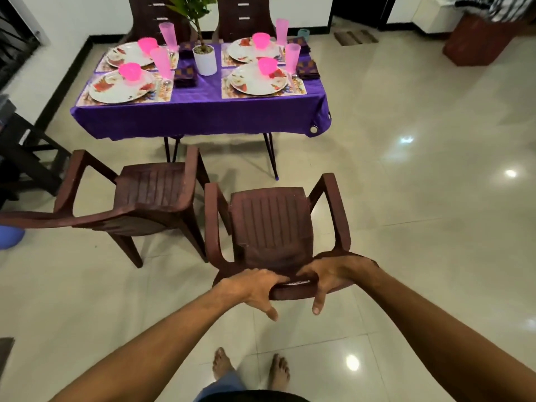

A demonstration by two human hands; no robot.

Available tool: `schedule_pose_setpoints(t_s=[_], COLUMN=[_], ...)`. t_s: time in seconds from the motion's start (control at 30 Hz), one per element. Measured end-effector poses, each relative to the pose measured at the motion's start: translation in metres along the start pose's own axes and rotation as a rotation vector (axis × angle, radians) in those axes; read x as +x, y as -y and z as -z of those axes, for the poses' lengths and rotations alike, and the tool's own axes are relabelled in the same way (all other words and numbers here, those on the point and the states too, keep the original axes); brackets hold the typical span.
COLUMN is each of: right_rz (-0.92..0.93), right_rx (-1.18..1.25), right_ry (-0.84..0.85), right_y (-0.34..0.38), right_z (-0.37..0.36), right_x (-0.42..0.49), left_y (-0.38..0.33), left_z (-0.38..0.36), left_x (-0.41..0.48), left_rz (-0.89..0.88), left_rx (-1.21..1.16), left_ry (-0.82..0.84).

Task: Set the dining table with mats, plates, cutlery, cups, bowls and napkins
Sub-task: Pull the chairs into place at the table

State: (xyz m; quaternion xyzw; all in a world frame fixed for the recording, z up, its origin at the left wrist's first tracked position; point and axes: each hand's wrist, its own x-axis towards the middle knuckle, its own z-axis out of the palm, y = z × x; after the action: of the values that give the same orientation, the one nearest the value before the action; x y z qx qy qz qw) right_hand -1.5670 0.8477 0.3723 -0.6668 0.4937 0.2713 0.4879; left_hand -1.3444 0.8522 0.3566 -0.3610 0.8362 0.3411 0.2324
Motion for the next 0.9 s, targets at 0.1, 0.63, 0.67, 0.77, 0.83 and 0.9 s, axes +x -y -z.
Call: schedule_pose_setpoints(t_s=[0.1, 0.63, 0.67, 0.77, 0.83, 0.9], right_rz=[0.002, 0.086, 0.074, 0.045, 0.024, 0.004], right_rx=[-0.115, -0.283, -0.277, -0.260, -0.254, -0.237], right_ry=[-0.048, -0.319, -0.330, -0.340, -0.335, -0.337], right_y=[-0.009, -0.027, -0.031, -0.042, -0.046, -0.051], right_z=[-0.014, 0.070, 0.079, 0.107, 0.126, 0.144], right_x=[0.009, 0.054, 0.058, 0.072, 0.077, 0.082], left_y=[0.002, 0.050, 0.055, 0.068, 0.074, 0.080], left_z=[-0.008, 0.058, 0.065, 0.087, 0.102, 0.117], left_x=[0.003, 0.059, 0.067, 0.089, 0.101, 0.112], left_rz=[0.016, 0.118, 0.117, 0.108, 0.114, 0.117], left_rx=[0.077, 0.023, 0.029, 0.018, 0.019, 0.020], left_ry=[-0.048, -0.226, -0.235, -0.255, -0.253, -0.255])
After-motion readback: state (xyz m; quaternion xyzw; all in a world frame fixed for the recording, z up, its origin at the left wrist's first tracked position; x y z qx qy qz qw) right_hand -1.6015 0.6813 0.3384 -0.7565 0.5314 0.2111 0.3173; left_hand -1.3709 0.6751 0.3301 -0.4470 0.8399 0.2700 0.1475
